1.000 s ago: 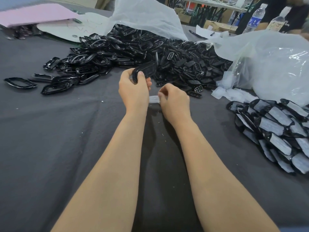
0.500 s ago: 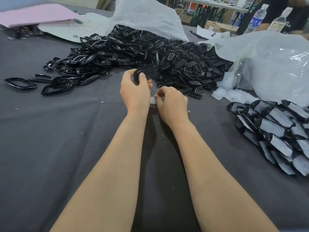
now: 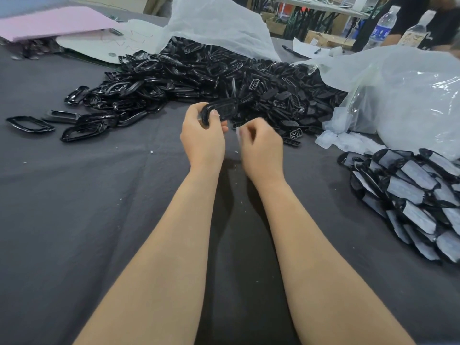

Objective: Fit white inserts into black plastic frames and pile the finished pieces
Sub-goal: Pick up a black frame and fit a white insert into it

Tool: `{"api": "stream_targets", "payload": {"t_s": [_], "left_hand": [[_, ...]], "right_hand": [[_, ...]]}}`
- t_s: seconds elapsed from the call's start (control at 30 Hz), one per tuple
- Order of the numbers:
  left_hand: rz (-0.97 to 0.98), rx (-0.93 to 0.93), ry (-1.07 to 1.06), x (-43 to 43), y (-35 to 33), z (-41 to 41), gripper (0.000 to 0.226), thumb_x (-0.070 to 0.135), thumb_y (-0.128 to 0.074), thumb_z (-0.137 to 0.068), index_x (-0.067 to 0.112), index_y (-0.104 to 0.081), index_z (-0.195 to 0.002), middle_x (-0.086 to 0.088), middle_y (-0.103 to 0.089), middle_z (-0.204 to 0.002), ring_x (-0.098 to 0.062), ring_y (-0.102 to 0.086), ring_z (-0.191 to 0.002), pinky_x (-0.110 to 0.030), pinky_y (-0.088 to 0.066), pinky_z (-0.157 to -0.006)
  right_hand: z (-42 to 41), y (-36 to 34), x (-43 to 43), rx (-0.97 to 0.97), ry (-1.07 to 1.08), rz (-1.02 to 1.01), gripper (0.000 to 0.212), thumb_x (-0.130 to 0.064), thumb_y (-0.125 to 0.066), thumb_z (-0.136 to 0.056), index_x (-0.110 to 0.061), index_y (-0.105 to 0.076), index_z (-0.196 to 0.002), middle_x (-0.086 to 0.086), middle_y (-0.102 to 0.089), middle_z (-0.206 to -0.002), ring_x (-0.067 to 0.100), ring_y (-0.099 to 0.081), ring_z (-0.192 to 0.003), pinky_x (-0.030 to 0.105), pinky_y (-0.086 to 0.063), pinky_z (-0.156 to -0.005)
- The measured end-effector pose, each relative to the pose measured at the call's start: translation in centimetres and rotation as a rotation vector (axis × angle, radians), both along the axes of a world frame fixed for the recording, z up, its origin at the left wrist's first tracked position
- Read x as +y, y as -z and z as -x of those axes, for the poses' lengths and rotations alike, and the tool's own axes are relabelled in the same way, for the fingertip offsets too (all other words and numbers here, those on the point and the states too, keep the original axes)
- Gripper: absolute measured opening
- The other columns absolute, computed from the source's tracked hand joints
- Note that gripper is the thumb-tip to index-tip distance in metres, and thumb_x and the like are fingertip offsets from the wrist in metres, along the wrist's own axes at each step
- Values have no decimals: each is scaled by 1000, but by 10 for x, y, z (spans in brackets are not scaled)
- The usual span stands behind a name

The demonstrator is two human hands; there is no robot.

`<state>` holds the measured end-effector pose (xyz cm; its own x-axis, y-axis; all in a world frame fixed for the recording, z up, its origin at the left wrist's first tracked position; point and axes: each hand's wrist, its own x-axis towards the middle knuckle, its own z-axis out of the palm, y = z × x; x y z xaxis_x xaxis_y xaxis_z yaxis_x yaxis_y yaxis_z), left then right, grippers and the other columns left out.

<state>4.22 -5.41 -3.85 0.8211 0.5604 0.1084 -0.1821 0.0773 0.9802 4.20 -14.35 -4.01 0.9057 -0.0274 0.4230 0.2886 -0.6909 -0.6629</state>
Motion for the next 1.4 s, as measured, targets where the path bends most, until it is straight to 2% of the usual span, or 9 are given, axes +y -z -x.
{"api": "stream_targets", "payload": {"t_s": [0.13,0.23,0.3,0.67,0.87,1.03,1.23,1.33,1.4], "left_hand": [[16,12,6,0,-2,1,26,11,-49,-98,35,-48,-87,5,-64,-77,5,-61,-56,-37,-58,-82],[3,23,19,-2,-1,2,23,11,-49,-98,32,-48,-89,2,-65,-79,1,-61,-57,-38,-57,-83],[-4,27,25,-3,-1,1,22,11,-49,-98,32,-48,-91,4,-64,-77,1,-61,-58,-38,-57,-83],[-7,29,42,-4,0,-1,14,11,-49,-98,25,-50,-97,3,-66,-78,4,-62,-56,-33,-58,-81],[45,53,50,-3,1,-3,7,14,-47,-100,21,-46,-99,-1,-70,-87,-1,-65,-68,-26,-57,-79],[127,1,-22,1,0,-4,14,10,-48,-99,21,-46,-92,-3,-68,-92,5,-66,-68,-12,-51,-68],[100,123,22,5,-2,-2,17,10,-48,-99,22,-46,-87,-6,-69,-86,-4,-69,-64,-27,-60,-70],[-27,260,27,6,2,-5,13,13,-49,-96,20,-46,-86,-9,-69,-95,-18,-70,-83,-39,-58,-83],[-54,309,57,5,3,-6,8,13,-49,-96,18,-47,-90,-10,-67,-98,-22,-69,-87,-42,-58,-84]], "right_hand": [[-9,-6,-14,133,166,-613,13,-13,-50,-97,-12,-58,-86,-5,-57,-72,10,-56,-70,18,-44,-65],[-11,-7,-15,313,88,-1105,17,-3,-49,-97,-11,-56,-84,1,-57,-71,5,-54,-56,16,-49,-51],[-12,-9,-15,343,39,-1238,17,2,-48,-96,-10,-56,-87,5,-58,-75,6,-55,-58,14,-50,-51],[-10,-11,-18,367,-7,-1160,19,2,-49,-93,-10,-58,-82,5,-60,-74,10,-60,-65,18,-55,-58],[-9,-4,-15,146,-11,-608,18,-6,-50,-93,-21,-55,-83,-5,-63,-76,7,-62,-67,29,-54,-72],[-8,5,-7,261,-138,-352,16,-3,-49,-91,-18,-56,-88,5,-68,-87,17,-67,-78,37,-57,-79],[-7,2,-8,314,-127,-238,19,-9,-50,-81,-26,-56,-79,5,-69,-84,24,-68,-84,47,-55,-84],[-8,4,-8,321,-67,-270,18,-8,-48,-80,-24,-57,-78,7,-70,-80,26,-69,-83,45,-57,-81],[-9,5,-9,355,-37,-403,18,-4,-45,-84,-18,-56,-82,10,-70,-80,23,-71,-75,38,-59,-72]]}}
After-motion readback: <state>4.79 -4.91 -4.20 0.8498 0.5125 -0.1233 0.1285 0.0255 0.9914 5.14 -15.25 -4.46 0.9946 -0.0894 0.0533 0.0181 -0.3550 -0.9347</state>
